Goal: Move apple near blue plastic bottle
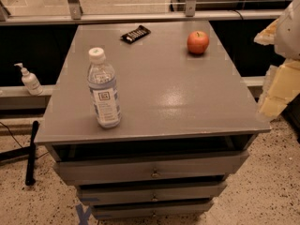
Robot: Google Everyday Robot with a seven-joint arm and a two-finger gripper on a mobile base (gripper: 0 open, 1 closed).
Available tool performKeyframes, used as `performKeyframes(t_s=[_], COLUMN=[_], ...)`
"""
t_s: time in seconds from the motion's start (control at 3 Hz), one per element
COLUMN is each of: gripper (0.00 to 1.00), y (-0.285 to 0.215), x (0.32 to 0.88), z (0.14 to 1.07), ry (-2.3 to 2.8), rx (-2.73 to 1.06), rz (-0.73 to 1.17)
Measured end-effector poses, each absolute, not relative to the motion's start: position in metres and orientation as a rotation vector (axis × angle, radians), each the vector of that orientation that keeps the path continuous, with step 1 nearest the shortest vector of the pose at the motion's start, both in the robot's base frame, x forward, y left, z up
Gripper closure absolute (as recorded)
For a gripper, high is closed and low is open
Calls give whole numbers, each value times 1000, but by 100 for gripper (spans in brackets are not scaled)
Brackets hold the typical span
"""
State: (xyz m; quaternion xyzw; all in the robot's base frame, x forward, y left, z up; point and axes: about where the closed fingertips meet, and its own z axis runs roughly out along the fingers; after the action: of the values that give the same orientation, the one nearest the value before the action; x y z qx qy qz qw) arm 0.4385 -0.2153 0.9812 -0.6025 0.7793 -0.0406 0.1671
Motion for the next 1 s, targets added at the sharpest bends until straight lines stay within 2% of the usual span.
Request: performKeyframes(t_s=[0.67,1.0], gripper=[0,0], y=[-217,-226], x=[443,476], z=[981,961], ry=[2203,2144], rx=[-1691,-1654], rz=[-95,-59])
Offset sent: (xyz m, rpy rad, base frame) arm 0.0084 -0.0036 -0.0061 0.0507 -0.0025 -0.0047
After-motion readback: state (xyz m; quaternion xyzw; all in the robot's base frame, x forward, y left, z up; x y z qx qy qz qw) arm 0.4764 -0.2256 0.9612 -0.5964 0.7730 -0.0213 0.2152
